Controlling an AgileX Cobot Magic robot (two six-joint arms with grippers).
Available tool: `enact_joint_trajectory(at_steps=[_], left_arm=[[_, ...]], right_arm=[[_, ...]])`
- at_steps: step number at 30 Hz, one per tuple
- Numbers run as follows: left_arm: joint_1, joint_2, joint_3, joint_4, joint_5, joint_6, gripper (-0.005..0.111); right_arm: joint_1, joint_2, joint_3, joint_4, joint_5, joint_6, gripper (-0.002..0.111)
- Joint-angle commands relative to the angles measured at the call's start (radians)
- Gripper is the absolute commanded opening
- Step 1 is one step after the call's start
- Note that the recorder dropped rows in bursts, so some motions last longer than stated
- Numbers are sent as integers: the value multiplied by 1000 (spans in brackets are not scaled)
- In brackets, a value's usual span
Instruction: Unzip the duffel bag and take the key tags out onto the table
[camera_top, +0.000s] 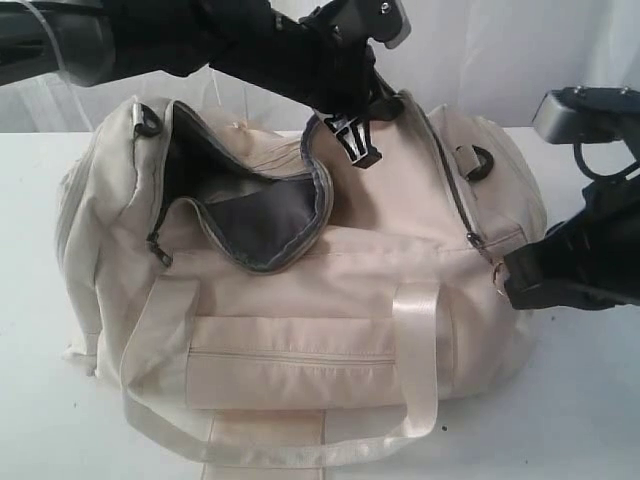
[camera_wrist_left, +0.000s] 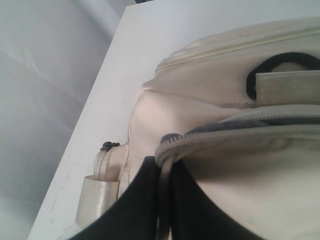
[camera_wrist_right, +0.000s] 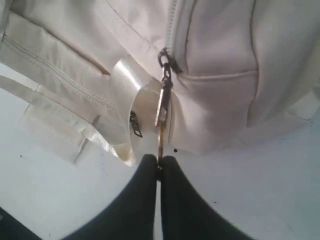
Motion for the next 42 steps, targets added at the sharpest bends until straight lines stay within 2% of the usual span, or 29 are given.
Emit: enact_joint_trajectory(at_steps=[1,3,8,10,17,25,26,31,36,38,40,42], left_arm=[[4,-13,-5,-12,45,-17,0],[4,-13,-5,-12,58,-19,0],[4,-13,-5,-12,97,-21,0],[4,-13,-5,-12,139,-23,0],[2,-34,-5,-14,310,-50,0],[2,-94,-5,-27,614,-112,0],[2,-108,-5,-40,685,-149,0],[2,-123,-5,-119,860,-253,0],[0,-123,-2,-133,867,-469,0],[0,-119,-2,-103,867,-483,9],[0,-111,-2,-63,867,-535,26],[0,-105,-2,-18,867,-537,58]], right_arm=[[2,-11,12,-2,-78,-34,10],[2,-11,12,7,-105,-34,20],[2,-11,12,12,-145,-27,62],[2,-11,10,12,-172,-27,70],[2,-11,-84,12,-242,-27,70],[2,-9,-145,4,-306,6,70],[2,-9,-144,6,-302,4,70],[2,-9,-144,12,-285,4,70],[2,-9,-144,49,-239,-5,70],[2,-9,-144,54,-230,-5,70],[2,-9,-144,54,-214,-5,70],[2,-9,-144,54,-211,-5,70]])
